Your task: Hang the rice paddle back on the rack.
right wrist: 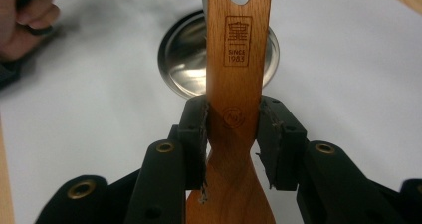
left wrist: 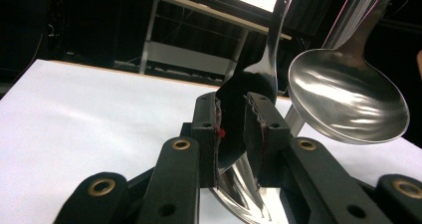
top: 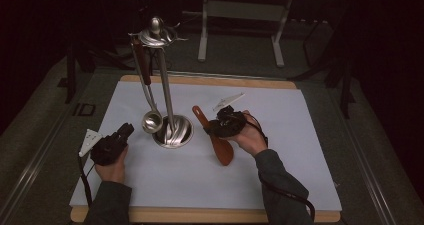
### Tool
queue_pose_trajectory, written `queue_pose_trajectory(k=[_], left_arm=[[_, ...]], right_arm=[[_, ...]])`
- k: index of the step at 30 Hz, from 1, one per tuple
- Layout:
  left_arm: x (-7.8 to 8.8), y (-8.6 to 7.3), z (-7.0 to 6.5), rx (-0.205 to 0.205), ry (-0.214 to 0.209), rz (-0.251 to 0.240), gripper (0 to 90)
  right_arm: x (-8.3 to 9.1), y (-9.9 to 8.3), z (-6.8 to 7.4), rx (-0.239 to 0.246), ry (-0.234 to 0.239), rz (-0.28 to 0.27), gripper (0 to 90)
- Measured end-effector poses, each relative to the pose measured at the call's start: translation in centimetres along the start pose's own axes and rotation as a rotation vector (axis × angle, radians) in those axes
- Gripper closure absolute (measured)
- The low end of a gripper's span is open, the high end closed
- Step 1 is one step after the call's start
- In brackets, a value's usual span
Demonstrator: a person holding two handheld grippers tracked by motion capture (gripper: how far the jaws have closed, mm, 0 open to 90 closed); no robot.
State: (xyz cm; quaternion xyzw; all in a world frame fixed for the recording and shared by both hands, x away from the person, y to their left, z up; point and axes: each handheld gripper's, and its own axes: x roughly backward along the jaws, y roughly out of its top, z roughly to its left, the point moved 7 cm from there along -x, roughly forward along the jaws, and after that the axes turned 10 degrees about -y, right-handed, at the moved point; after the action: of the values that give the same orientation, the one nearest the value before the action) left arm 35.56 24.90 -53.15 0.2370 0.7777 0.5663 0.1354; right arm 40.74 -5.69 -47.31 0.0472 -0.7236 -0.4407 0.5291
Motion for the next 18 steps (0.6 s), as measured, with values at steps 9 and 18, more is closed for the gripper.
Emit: queue_pose_trajectory(k=[9,18], left_arm=[[0.0,0.0,0.1,0.005,0.001,-0.003,76.0],[0.0,0.1,0.1,0.005,-0.001,-0.007,76.0]], right_arm=[[0.9,0.7,0.2,-0.007,0.014,-0.058,66.3],[1.8,1.7,0.9,-0.002,0.033,-0.119,66.3]])
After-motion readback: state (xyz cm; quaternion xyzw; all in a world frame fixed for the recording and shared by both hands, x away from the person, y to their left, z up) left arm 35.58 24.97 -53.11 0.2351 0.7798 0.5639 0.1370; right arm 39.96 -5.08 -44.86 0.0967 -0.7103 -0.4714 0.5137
